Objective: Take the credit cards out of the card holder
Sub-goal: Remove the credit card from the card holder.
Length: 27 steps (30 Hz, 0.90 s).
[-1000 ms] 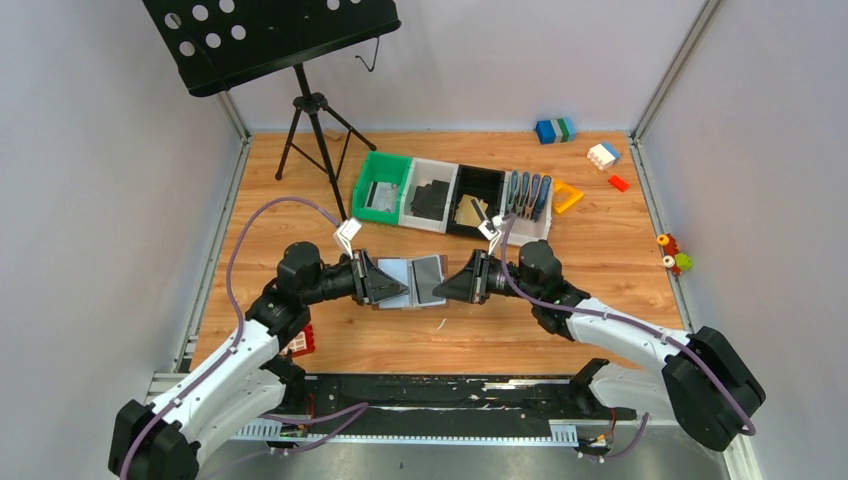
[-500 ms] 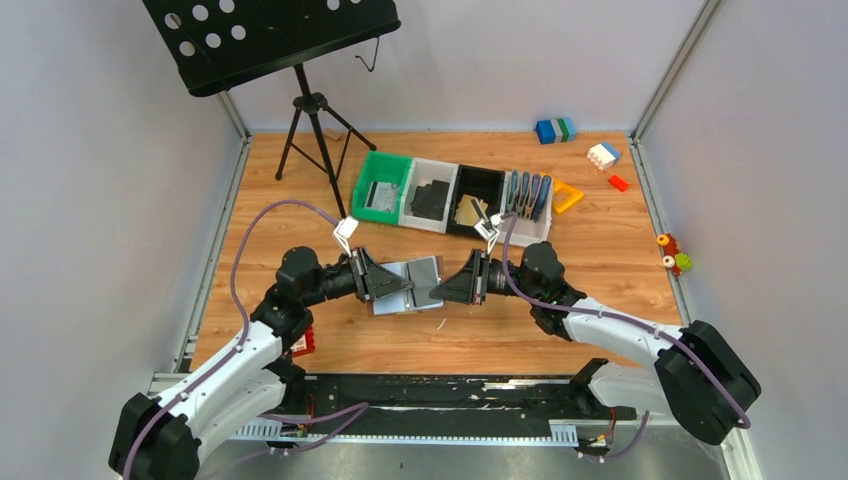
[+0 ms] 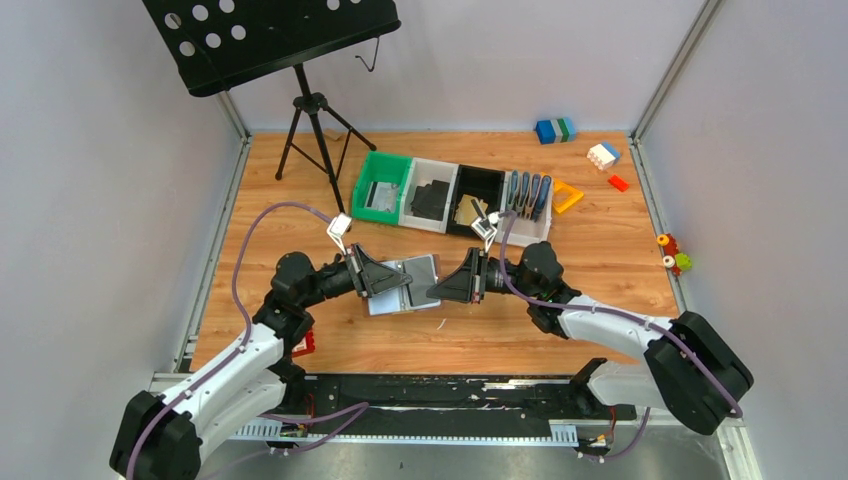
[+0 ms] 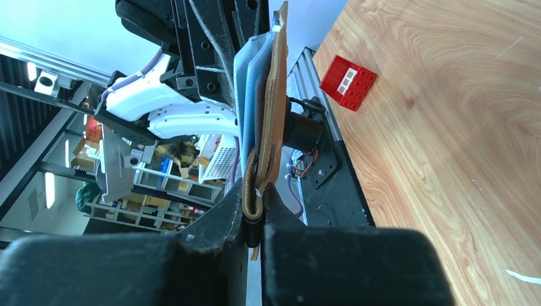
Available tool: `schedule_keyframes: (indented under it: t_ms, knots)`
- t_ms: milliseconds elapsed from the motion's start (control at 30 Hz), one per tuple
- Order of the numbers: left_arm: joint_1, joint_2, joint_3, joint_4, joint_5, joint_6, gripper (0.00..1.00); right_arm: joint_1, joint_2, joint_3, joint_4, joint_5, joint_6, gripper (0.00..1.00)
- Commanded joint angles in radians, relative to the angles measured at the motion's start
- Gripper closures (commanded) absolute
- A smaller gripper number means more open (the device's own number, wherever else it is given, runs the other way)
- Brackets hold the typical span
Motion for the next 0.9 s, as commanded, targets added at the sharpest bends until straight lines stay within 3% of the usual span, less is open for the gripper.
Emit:
schedule_keyframes:
  t_ms: [0, 100, 200, 300, 433, 500, 767, 867]
  knots:
    - [0.000, -0.028, -0.005, 0.148, 0.012, -0.041, 0.87, 0.008, 0.032, -0.006, 0.101, -0.043, 0.033, 1.00]
    - [-0.001, -0.030, -0.011, 0.178, 0.025, -0.051, 0.92, 0.008, 0.052, -0.010, 0.142, -0.051, 0.052, 0.98]
    - [0.000, -0.034, 0.003, 0.118, 0.037, -0.017, 1.00, 0.009, 0.061, -0.013, 0.169, -0.044, 0.064, 0.86]
    - [0.000, -0.039, 0.020, 0.030, 0.046, 0.036, 1.00, 0.009, 0.057, -0.017, 0.170, -0.027, 0.058, 0.77]
    - [-0.001, -0.031, 0.019, 0.006, 0.067, 0.047, 1.00, 0.007, 0.051, -0.015, 0.162, -0.017, 0.050, 0.75]
    - [0.000, -0.026, 0.022, -0.001, 0.079, 0.051, 1.00, 0.007, 0.045, -0.017, 0.161, -0.012, 0.049, 0.76]
    - [0.000, -0.032, 0.028, -0.028, 0.094, 0.074, 1.00, 0.000, -0.025, -0.028, 0.046, 0.034, 0.005, 0.99]
    - [0.003, -0.034, 0.032, -0.030, 0.101, 0.073, 1.00, -0.023, -0.070, -0.053, 0.013, 0.055, 0.006, 1.00]
